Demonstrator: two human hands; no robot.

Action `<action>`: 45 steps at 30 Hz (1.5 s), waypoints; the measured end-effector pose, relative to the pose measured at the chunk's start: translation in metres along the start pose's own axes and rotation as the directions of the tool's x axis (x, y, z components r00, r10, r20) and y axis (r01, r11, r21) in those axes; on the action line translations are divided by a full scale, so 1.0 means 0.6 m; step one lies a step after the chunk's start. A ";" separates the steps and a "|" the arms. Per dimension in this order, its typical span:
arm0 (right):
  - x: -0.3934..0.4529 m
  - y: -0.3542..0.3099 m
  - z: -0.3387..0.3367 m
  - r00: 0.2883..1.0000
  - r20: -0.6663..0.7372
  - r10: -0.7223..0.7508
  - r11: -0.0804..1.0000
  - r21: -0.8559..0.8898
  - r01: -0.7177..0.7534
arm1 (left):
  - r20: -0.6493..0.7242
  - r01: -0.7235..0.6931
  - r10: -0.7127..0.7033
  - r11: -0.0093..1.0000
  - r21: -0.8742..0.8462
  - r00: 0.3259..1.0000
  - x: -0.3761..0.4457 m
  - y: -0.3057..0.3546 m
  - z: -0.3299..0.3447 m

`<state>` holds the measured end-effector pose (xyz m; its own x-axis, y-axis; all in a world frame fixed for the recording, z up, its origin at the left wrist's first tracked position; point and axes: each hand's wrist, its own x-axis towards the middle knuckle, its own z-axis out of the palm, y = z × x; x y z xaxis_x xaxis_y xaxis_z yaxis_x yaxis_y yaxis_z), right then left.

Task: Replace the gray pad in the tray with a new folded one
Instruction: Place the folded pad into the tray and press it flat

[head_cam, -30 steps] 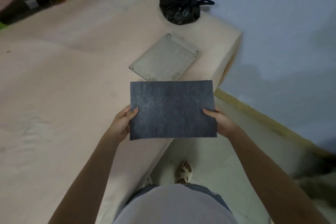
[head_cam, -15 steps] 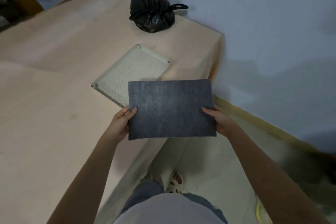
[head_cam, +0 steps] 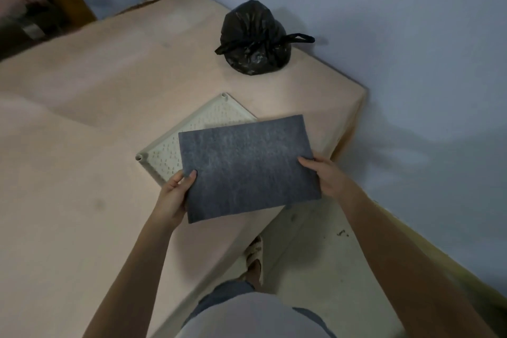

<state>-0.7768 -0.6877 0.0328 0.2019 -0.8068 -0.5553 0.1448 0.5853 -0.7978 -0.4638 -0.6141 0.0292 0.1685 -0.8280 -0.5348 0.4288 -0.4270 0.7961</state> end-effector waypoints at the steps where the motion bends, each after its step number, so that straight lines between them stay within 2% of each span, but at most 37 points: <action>1: 0.019 -0.014 0.001 1.000 0.020 -0.002 1.000 -0.021 0.003 | -0.021 -0.003 0.003 1.000 -0.010 1.000 0.012 0.005 0.003; 6: 0.108 -0.068 0.019 0.996 0.072 0.045 0.992 -0.123 -0.036 | -0.132 -0.016 -0.001 0.992 -0.129 0.991 0.048 0.013 0.009; 11: 0.168 -0.105 0.067 0.974 0.198 0.107 0.964 -0.260 -0.053 | -0.248 -0.054 0.005 0.980 -0.193 0.969 0.063 0.018 -0.006; 17: 0.232 -0.123 0.119 0.940 0.286 0.184 0.927 -0.367 -0.070 | -0.424 -0.092 0.034 0.989 -0.118 0.905 0.067 0.015 -0.027; 24: 0.303 -0.142 0.162 0.909 0.317 0.272 0.839 -0.541 -0.062 | -0.619 -0.061 0.018 0.997 -0.048 0.785 0.081 0.013 -0.003; 29: 0.337 -0.140 0.175 0.922 0.312 0.229 0.736 -0.675 0.046 | -0.717 0.004 0.062 0.996 0.090 0.694 0.098 0.012 0.011; 36: 0.347 -0.126 0.177 0.920 0.360 0.151 0.636 -0.748 0.188 | -0.794 0.126 0.069 0.975 0.181 0.604 0.109 0.013 0.027; 39: 0.346 -0.123 0.173 0.917 0.378 0.130 0.652 -0.729 0.209 | -0.796 0.053 0.080 0.989 0.139 0.600 0.106 0.021 0.041; 43: 0.348 -0.118 0.157 0.929 0.348 0.126 0.683 -0.710 0.173 | -0.703 -0.140 0.011 0.982 -0.126 0.711 0.094 0.028 0.053; 45: 0.349 -0.119 0.155 0.933 0.335 0.132 0.680 -0.716 0.161 | -0.705 -0.106 -0.006 0.988 -0.115 0.709 0.097 0.025 0.047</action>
<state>-0.6549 -0.8908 -0.0046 0.5322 -0.6485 -0.5443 -0.5623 0.2099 -0.7998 -0.4725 -0.6787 0.0177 0.7429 -0.3277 -0.5837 0.5080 -0.2919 0.8104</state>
